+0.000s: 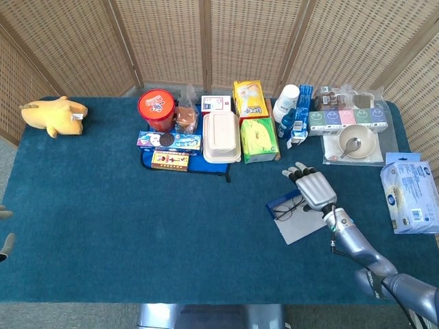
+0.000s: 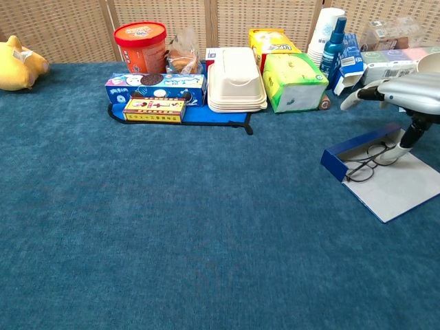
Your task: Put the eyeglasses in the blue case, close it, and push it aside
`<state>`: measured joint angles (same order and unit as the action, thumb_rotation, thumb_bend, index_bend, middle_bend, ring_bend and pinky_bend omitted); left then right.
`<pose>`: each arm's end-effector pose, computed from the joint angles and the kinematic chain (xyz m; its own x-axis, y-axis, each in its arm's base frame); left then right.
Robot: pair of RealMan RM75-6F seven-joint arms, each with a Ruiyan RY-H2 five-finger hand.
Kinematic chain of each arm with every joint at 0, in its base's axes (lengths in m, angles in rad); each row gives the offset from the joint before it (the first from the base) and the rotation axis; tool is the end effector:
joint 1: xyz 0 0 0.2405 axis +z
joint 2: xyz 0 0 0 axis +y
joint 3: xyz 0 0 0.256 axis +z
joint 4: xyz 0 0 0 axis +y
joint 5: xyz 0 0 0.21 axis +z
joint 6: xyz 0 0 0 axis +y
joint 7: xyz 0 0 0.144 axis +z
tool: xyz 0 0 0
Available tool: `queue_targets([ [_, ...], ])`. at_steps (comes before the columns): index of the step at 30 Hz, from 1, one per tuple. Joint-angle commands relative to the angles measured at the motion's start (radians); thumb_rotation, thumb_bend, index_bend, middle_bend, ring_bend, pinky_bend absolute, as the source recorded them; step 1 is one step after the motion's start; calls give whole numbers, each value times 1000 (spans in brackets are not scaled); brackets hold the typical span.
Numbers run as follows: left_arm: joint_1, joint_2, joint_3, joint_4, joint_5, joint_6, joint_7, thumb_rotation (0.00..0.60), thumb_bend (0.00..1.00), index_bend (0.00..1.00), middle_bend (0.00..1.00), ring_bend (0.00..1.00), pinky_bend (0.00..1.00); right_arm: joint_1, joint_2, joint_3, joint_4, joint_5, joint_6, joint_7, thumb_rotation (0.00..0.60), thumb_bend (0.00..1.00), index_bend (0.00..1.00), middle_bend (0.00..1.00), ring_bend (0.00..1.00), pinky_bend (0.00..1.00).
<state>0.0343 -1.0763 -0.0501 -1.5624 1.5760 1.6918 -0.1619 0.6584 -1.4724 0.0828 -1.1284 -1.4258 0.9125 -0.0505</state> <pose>-0.3190 0.1416 0.1994 0.3326 -0.1560 0.9301 0.9416 0.0001 -0.3367 -0.2513 -0.3638 0.0287 0.6356 -0.2029 0.7449 -0.7504 -0.3890 0.5344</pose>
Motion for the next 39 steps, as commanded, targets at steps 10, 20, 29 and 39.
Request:
queue_targets([
  [10, -6, -9, -1, 14, 0, -10, -10, 600, 339, 338, 311, 298, 239, -12, 30, -2, -76, 36, -6, -67, 600, 106, 157, 178, 100, 275],
  [20, -3, -4, -3, 18, -3, -4, -20, 599, 340, 339, 311, 298, 238, 10, 20, 14, -103, 64, -32, -104, 600, 104, 156, 178, 94, 276],
  [29, 0, -11, 0, 28, -3, -2, -29, 600, 340, 343, 311, 298, 238, 39, 11, 47, -104, 116, -62, -141, 600, 105, 151, 171, 89, 275],
  [39, -2, -14, 0, 34, -1, -3, -33, 600, 340, 347, 310, 298, 238, 35, 27, 43, -117, 147, -61, -170, 600, 104, 150, 170, 83, 275],
])
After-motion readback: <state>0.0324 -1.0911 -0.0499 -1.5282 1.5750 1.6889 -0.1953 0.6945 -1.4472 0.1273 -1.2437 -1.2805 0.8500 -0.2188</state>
